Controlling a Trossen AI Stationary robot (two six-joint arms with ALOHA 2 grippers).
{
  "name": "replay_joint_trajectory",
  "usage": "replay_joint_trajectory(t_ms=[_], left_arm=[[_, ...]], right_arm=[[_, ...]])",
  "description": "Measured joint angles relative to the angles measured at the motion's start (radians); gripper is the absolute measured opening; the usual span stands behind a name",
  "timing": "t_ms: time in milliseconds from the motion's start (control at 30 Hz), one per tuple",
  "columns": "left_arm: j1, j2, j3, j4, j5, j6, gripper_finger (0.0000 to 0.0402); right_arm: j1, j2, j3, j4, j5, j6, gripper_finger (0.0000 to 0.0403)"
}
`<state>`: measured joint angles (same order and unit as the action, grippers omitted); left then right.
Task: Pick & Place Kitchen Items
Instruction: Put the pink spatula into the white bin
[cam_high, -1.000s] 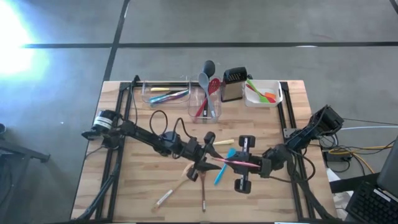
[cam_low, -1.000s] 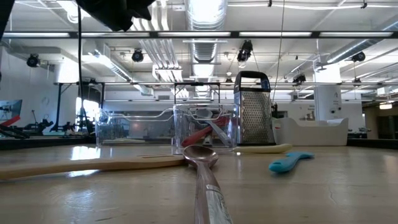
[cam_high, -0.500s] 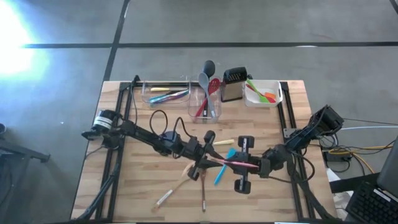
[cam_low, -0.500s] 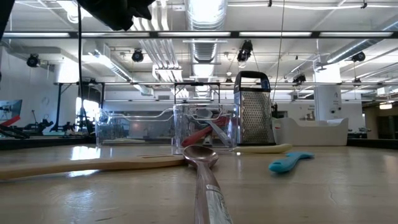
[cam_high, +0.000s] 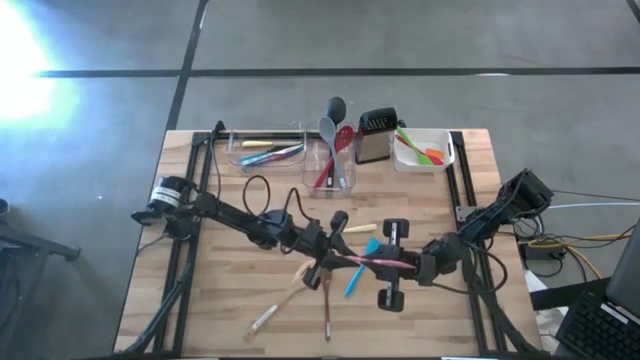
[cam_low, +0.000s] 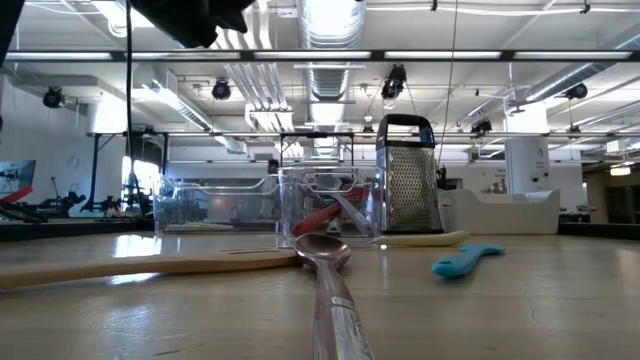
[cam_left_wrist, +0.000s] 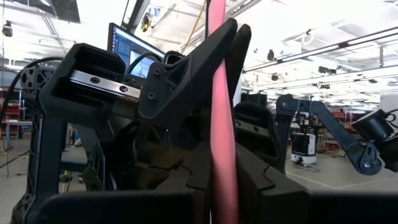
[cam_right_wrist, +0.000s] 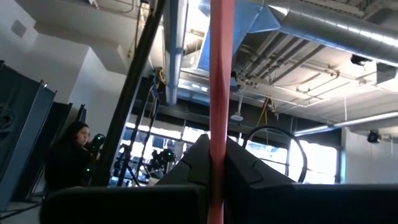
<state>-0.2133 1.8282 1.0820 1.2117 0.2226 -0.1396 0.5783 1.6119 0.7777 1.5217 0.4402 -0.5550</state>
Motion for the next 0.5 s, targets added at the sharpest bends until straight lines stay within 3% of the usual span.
replay_joint_trajectory(t_ms=[133,233,500], left_arm=[[0.006,-0.002,0.002,-0.025,0.005,-0.021,0.0034],[0.011,-0.009,0.002,-0.054,0.024,-0.054,0.0034],[0.013,-0.128,0.002,-0.358,0.016,-0.008,0.0034]], right_arm=[[0.014,-0.005,-0.001,-0.005,0.053,0.01,0.0016],[0.043,-0.02,-0.003,-0.059,0.172,-0.007,0.0033],[0.16,-0.06,-0.004,-0.13,0.407,-0.074,0.0107]])
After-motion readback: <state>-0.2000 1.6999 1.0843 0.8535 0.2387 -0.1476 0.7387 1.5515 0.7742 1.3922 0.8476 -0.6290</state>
